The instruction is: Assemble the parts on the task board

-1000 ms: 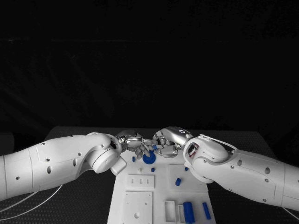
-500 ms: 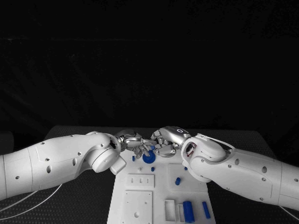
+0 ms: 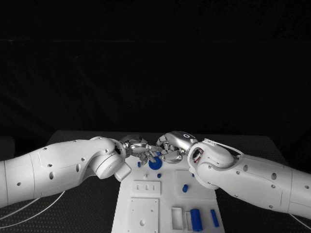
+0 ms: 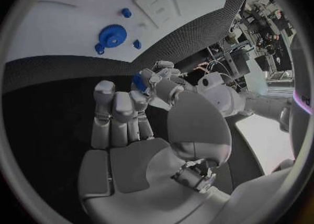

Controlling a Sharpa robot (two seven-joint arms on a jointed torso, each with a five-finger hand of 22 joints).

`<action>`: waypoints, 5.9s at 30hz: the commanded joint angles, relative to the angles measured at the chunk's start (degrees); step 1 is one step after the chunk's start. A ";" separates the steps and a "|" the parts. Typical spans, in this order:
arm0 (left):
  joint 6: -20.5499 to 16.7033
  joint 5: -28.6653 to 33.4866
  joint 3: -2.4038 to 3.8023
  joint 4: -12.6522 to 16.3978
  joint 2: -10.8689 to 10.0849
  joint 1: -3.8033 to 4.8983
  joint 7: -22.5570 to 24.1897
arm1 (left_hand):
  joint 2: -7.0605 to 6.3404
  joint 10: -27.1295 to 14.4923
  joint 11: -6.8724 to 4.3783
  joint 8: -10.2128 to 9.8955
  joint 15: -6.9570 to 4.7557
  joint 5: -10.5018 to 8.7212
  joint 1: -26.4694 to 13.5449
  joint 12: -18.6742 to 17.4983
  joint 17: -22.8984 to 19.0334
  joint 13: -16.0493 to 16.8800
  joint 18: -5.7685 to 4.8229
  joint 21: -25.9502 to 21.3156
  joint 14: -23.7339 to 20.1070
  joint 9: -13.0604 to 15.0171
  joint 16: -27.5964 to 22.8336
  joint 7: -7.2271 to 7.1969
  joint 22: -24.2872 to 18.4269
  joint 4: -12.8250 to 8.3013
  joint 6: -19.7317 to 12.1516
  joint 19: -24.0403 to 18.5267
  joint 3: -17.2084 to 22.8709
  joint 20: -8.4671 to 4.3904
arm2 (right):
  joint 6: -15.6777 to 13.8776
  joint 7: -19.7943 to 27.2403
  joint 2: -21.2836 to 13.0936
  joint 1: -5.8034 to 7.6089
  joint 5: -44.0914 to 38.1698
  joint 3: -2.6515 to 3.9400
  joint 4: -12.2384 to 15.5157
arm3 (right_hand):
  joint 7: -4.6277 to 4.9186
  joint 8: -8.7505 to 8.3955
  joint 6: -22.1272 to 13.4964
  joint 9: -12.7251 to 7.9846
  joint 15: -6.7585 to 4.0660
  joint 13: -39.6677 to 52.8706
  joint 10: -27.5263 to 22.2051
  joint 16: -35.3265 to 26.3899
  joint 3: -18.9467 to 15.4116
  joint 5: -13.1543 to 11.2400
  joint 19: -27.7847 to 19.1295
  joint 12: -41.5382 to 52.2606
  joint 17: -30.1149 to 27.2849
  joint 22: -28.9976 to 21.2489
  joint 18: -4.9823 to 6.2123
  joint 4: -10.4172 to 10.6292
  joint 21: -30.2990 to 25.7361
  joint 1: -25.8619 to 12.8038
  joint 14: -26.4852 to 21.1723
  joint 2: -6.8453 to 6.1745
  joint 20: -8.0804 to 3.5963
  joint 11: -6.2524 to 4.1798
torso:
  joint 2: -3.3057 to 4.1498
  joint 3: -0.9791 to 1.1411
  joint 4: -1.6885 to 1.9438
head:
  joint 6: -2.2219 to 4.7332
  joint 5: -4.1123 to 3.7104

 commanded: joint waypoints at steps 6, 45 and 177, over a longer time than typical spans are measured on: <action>0.70 0.51 0.15 -0.01 0.81 0.11 0.76 | 1.61 -0.49 -0.17 0.11 -0.10 -0.13 0.49 0.48 -0.23 0.39 -0.58 0.44 -0.30 -0.04 0.54 -0.09 -0.08 -1.03 0.93 -0.46 -0.29 -3.00 | 1.25 0.79 0.47 -0.10 -0.54 -0.08 0.43 | -0.37 0.22 8.43 -0.03 -0.33 0.09 -0.36 0.21 0.35 -0.13 0.58 0.22 0.03 0.69 3.04 0.03 0.17 -0.37 0.11 -0.32 -0.02 -0.56 | 0.02 0.07 -0.05 | 0.01 0.11; -0.15 0.37 0.13 -1.00 1.85 0.09 -1.50 | 7.10 -0.06 -0.82 0.88 -0.52 8.18 1.16 1.18 -1.46 1.98 -1.40 1.09 -0.47 -0.28 1.79 -0.96 -0.57 -7.62 4.49 -0.99 1.71 -3.45 | 1.86 0.40 0.55 -0.18 -0.80 -0.17 0.32 | -0.38 0.20 8.49 -0.04 -0.34 0.16 -0.25 0.19 0.57 -0.07 0.64 0.24 0.03 0.67 3.04 0.00 0.14 -0.40 0.14 -0.34 0.01 -0.57 | 0.02 0.03 -0.10 | -0.46 0.37; -22.17 -45.77 -3.11 6.78 -3.81 -13.40 -8.59 | 5.19 3.39 -8.35 8.67 -8.26 20.55 -3.88 30.71 -1.96 15.78 0.41 16.81 5.69 18.17 26.84 -8.42 0.83 -8.55 18.36 4.31 8.73 -8.72 | -2.84 0.10 -10.95 -0.55 2.88 -0.12 -1.92 | 0.35 -2.14 6.46 -1.06 0.19 -0.39 -1.82 -1.82 -5.64 6.12 0.62 -1.73 -0.04 0.34 3.04 6.69 -1.91 -4.51 -0.08 -8.76 0.21 0.10 | -0.22 0.27 0.14 | -5.13 1.12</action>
